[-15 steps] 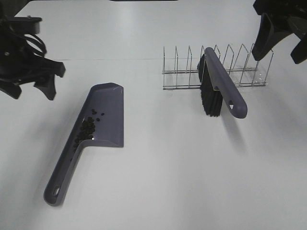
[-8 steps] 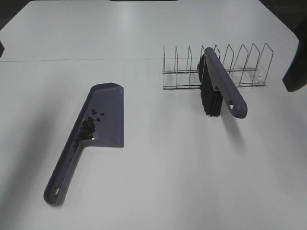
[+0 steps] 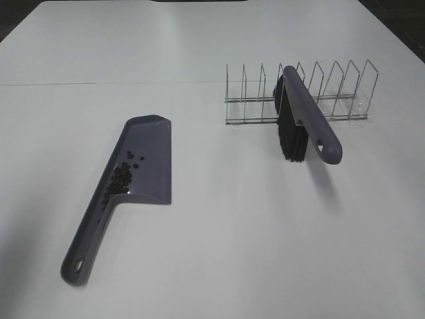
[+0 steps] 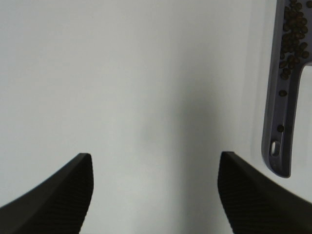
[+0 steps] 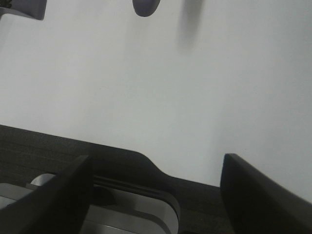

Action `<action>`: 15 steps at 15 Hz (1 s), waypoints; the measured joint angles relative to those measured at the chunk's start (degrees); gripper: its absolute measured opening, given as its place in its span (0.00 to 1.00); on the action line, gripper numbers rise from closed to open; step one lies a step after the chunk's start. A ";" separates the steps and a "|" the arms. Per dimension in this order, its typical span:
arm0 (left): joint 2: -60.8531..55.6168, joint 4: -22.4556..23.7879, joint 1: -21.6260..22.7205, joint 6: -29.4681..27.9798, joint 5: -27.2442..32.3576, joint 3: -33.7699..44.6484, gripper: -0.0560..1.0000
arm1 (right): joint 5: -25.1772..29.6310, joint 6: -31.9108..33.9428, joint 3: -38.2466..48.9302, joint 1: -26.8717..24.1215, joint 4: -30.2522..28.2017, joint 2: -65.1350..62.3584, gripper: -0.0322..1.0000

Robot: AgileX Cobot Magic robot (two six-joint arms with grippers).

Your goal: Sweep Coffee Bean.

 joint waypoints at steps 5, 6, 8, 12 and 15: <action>-16.62 1.15 0.00 -0.06 2.86 6.25 0.68 | 0.06 0.00 6.70 0.00 -6.19 -13.75 0.65; -23.89 2.46 0.00 -0.06 4.01 7.68 0.68 | 0.06 -0.06 9.97 0.00 -8.02 -19.71 0.65; -30.42 2.69 0.00 -0.06 5.39 7.91 0.68 | 0.11 -0.06 12.83 0.00 -8.71 -25.32 0.64; -40.39 2.23 0.00 1.43 7.10 7.91 0.68 | -0.69 -0.52 17.48 0.00 -8.71 -34.78 0.64; -49.27 -0.63 0.00 4.64 8.02 8.08 0.68 | -3.61 -1.03 18.96 0.00 -8.71 -42.63 0.64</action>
